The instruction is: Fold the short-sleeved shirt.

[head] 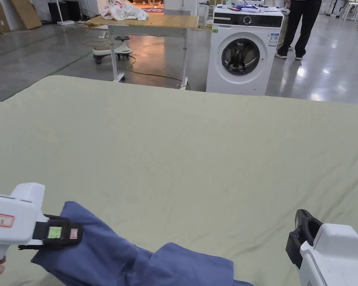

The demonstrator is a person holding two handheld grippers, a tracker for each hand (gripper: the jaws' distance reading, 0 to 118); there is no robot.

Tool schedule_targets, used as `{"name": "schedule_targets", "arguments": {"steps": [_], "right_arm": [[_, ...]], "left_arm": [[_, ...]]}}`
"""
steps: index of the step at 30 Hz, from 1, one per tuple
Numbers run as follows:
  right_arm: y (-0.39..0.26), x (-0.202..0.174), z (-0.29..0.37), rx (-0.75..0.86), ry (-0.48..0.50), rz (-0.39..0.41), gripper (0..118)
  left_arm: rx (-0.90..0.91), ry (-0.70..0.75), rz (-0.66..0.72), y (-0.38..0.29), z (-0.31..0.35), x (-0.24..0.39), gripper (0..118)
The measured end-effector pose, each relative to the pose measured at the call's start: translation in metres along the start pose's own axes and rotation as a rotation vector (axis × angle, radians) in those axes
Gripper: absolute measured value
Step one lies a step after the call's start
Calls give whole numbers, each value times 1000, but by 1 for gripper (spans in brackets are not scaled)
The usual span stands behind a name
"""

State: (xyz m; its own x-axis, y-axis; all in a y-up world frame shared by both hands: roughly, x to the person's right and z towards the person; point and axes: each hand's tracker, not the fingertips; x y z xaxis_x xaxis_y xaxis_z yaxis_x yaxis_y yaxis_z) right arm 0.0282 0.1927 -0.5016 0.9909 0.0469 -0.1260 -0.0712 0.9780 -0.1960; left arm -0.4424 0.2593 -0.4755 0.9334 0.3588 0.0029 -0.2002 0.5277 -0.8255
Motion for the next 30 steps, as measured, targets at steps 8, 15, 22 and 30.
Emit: {"name": "schedule_targets", "arguments": {"steps": [8,15,22,30], "right_arm": [[-6,9,5,-20,-7,-8,0],[-9,18,11,-40,-28,-11,0],[-12,27,13,-58,-46,-10,0],[-16,27,13,-76,-51,-10,0]], "left_arm": [[-116,-33,-104,-6,-43,90,8],[-197,-76,-160,-15,-96,130,8],[-243,-35,-200,-27,-137,166,9],[-293,-11,-228,-43,-175,195,9]]}}
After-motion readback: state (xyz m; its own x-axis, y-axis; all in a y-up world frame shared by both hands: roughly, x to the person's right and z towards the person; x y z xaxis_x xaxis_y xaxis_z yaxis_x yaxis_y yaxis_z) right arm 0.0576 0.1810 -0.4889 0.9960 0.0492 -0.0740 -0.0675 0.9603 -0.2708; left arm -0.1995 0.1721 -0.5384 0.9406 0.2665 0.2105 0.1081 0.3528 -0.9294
